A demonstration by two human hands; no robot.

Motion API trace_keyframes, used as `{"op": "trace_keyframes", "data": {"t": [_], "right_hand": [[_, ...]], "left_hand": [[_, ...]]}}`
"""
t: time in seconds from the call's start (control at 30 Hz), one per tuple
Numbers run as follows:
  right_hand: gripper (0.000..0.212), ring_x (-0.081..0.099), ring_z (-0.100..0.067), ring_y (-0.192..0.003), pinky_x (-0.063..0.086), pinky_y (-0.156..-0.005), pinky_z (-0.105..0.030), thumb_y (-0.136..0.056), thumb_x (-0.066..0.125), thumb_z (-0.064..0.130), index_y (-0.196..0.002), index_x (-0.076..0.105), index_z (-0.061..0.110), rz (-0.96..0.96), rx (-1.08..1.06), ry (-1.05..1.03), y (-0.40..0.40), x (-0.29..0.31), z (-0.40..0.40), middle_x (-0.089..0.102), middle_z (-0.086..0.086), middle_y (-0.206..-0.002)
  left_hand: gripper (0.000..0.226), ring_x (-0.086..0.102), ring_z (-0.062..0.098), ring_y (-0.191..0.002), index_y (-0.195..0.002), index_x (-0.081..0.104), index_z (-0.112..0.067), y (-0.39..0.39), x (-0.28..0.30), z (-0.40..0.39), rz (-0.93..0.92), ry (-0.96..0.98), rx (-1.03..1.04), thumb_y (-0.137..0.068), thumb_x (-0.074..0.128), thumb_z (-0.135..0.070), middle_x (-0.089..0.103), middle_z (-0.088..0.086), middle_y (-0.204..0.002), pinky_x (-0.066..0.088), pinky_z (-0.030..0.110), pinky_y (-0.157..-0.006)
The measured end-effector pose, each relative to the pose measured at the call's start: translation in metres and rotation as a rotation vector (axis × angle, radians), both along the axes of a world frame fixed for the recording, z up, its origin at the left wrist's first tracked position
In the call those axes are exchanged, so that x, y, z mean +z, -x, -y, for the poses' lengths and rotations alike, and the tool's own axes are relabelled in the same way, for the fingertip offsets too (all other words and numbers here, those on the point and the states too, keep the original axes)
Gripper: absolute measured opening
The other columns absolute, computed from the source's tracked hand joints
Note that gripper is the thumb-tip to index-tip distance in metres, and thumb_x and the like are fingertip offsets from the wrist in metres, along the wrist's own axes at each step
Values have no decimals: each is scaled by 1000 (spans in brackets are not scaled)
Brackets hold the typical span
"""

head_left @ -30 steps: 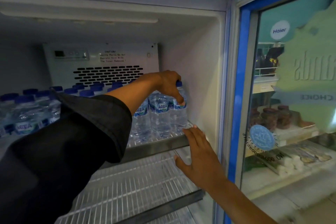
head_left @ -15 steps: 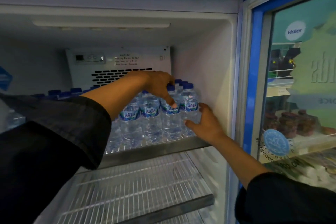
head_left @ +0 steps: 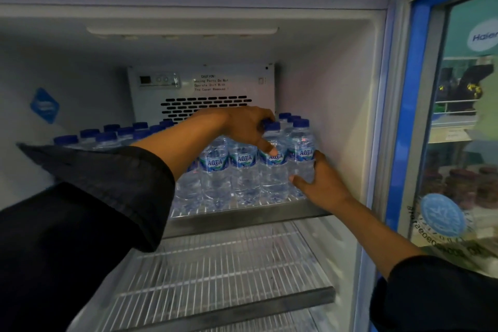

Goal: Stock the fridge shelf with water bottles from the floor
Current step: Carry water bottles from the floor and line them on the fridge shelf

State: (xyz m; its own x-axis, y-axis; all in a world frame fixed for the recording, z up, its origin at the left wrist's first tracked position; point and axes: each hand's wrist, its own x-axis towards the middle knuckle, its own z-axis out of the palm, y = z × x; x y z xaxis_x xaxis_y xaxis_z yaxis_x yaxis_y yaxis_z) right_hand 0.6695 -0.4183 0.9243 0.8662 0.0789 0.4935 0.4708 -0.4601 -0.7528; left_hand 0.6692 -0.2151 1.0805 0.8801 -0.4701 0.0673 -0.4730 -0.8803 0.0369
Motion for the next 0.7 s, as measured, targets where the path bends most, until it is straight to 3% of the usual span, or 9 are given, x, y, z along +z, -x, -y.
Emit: {"op": "trace_keyframes", "data": {"t": [0.07,0.2,0.43,0.53,0.7], "right_hand": [[72,48,-12,-117,41,-99,-31,-82,74,24,-141,33,21,33,1,-8,3,0,0,50,5,-132],[67,49,-18,-122,41,-105,-39,-85,70,17,-141,33,17,60,-14,-4,3,-1,0,50,-1,-135],[63,51,-19,-122,43,-104,-40,-87,69,18,-140,35,17,49,-2,15,2,-2,0,54,-2,-133],[63,51,-17,-122,43,-103,-39,-87,69,19,-140,35,17,49,-2,13,2,-3,0,53,-2,-134],[64,49,-19,-124,42,-101,-34,-87,69,21,-141,34,18,47,-8,19,3,-3,0,52,-2,-135]], "left_hand": [[90,55,18,-111,-141,36,-29,5,7,-13,-16,-9,42,-67,72,-66,55,-5,-126,43,36,-100],[77,52,18,-120,-134,49,-25,8,15,-36,-7,-88,85,-71,73,-61,55,-4,-133,39,35,-106],[79,60,21,-109,-129,54,-25,5,10,-39,13,-65,80,-66,69,-70,67,2,-117,47,43,-101],[75,58,20,-113,-129,54,-24,3,10,-40,16,-65,70,-69,69,-67,65,1,-120,41,38,-104],[78,55,20,-118,-132,53,-23,3,9,-40,19,-61,60,-70,69,-66,59,0,-130,39,41,-108]]}}
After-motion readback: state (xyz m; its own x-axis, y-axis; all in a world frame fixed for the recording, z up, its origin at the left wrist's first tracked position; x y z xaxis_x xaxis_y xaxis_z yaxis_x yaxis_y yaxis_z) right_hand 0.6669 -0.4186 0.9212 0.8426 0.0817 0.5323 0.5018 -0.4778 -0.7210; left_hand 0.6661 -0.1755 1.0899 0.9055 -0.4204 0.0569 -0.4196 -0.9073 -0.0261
